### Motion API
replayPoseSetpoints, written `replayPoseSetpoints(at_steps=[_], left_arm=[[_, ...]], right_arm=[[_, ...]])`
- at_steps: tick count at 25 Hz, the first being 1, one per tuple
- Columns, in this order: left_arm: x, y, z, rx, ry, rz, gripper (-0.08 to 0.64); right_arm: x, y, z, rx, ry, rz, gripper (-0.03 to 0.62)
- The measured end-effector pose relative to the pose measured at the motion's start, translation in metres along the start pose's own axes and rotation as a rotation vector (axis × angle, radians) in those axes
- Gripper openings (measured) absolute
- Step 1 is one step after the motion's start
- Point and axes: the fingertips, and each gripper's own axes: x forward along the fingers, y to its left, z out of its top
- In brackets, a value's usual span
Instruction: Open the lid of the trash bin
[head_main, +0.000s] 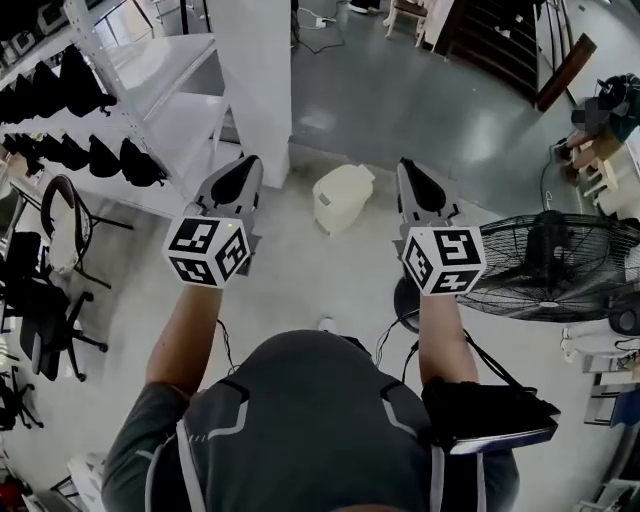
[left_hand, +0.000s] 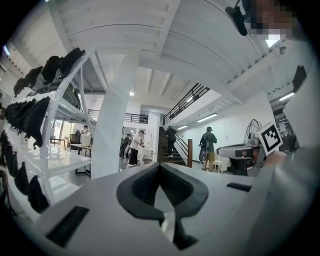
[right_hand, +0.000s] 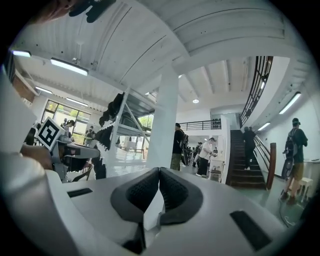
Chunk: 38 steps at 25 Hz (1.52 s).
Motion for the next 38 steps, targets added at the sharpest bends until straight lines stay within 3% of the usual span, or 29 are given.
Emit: replayPoseSetpoints(at_steps=[18,25,31,38], left_arm=[[0.102,-0.040,-0.021,0.013,0.077,0.033,0.008],[0.136,-0.047,-0.025,0.026,0.099,-0.012,0.008],[0.166,-0.027,-0.022,0.011,0.051,-0.033,0.008],[0.213,0.014,-0.020,-0.013,0.042,-0.117,0.008]], right_arm=[[0.034,-0.084,-0.030,0.068,-0.032,0.079,0.028],[0.049,-0.100,-0.037,0.072,-0.047,0.101,0.028],[0.071,-0.112,-0.037,0.070,-0.038,0.068,0.028],[0.117,-0.115,-0.033,0.036,-0.019,0.022,0.028]])
